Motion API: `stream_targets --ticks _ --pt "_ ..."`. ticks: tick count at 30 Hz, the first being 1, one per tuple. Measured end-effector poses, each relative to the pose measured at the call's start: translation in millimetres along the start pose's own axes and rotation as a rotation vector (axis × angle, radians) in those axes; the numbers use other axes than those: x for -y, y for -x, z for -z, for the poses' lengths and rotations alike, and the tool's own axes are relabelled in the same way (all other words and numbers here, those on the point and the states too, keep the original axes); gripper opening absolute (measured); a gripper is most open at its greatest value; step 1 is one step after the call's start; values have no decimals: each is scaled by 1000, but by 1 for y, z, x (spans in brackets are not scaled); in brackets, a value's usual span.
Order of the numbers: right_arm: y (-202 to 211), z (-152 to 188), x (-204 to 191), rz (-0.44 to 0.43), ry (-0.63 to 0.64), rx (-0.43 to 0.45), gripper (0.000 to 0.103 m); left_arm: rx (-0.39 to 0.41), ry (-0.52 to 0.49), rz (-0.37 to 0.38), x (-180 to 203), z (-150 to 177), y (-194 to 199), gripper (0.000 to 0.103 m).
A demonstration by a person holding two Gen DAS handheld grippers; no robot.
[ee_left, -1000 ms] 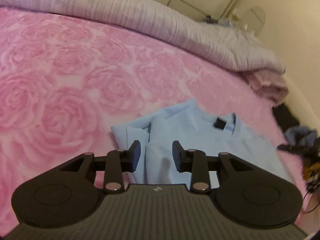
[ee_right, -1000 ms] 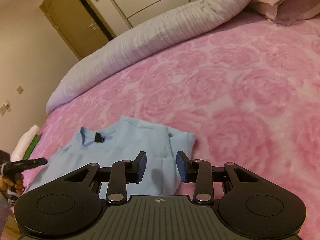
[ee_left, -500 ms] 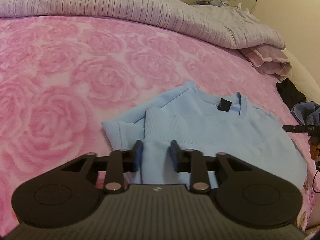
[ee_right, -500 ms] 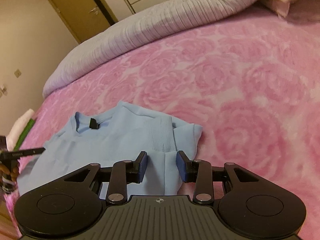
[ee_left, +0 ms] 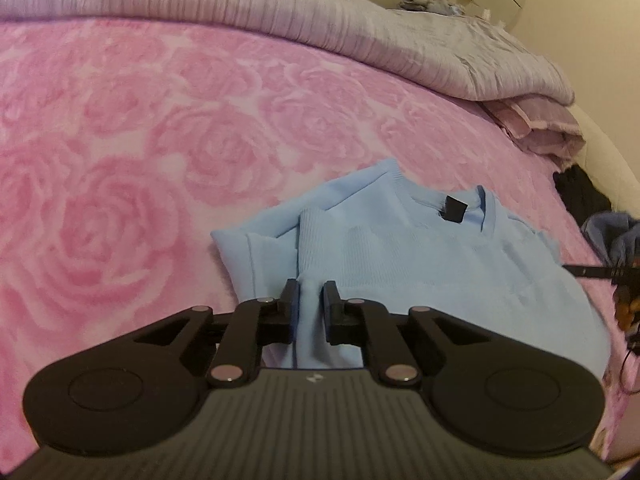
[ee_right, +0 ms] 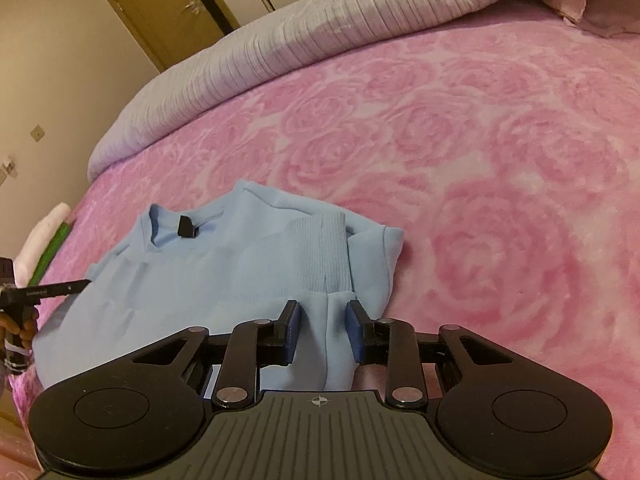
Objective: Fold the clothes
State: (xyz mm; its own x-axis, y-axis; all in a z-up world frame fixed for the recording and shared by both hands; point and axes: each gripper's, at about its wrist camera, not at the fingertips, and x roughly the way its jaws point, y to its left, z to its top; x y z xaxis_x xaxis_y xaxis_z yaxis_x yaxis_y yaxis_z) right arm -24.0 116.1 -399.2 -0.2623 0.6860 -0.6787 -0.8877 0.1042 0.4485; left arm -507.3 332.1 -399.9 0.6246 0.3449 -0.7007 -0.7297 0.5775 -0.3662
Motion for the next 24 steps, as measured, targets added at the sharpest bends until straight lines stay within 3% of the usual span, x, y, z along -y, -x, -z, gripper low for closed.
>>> stream_targets --ticks 4,6,10,20,24 --pt "4 4 -2 17 17 15 18 15 -6 -3 2 2 4 5" --pt "7 6 -9 40 71 28 18 20 -45 -17 7 3 6 5" --pt "8 7 -17 78 141 48 28 29 -23 2 4 0 7 6" --pt "0 6 21 -59 -55 59 30 16 77 56 -14 3 1 9" --pt "-1 2 7 -15 35 67 31 14 48 40 -10 3 0 9"
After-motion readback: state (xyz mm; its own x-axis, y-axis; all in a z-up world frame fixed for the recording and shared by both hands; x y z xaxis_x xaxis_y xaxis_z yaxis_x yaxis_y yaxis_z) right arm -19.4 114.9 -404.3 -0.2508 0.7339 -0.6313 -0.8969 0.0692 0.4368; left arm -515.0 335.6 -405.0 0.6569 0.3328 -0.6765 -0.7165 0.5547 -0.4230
